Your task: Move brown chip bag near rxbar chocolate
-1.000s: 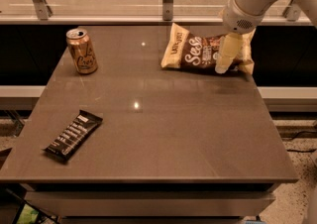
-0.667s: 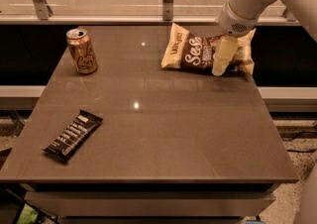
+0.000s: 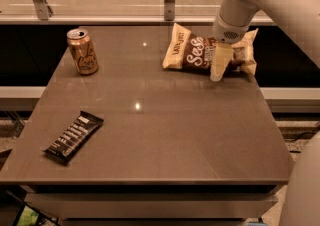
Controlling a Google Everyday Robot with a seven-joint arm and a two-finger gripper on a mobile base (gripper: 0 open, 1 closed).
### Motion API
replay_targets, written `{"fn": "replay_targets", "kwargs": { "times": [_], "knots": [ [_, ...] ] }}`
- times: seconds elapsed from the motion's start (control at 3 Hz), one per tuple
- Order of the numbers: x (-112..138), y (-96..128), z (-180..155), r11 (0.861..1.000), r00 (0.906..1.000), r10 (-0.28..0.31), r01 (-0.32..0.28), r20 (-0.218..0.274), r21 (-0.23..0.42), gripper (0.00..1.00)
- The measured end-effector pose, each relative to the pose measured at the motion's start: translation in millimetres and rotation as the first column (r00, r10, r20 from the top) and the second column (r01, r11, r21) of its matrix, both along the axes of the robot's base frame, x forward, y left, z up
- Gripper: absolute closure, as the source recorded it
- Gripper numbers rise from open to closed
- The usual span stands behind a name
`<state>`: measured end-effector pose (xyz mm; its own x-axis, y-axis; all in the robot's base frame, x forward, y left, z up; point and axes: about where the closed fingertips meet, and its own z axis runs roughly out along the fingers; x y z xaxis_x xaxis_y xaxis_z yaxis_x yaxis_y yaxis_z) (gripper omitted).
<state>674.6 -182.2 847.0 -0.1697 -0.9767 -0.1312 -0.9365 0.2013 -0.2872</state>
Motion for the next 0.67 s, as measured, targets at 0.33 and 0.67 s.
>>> {"fn": "replay_targets", "kwargs": {
  "times": [0.33,0.67],
  "knots": [
    [2.1,-1.3,-7.2,1.0,0.9999,-0.014,0.014,-0.008,-0.027,0.0],
    [2.4,-0.8,-9.4,1.0,0.9999,-0.013,0.013,-0.011,-0.027,0.18]
  ]
}}
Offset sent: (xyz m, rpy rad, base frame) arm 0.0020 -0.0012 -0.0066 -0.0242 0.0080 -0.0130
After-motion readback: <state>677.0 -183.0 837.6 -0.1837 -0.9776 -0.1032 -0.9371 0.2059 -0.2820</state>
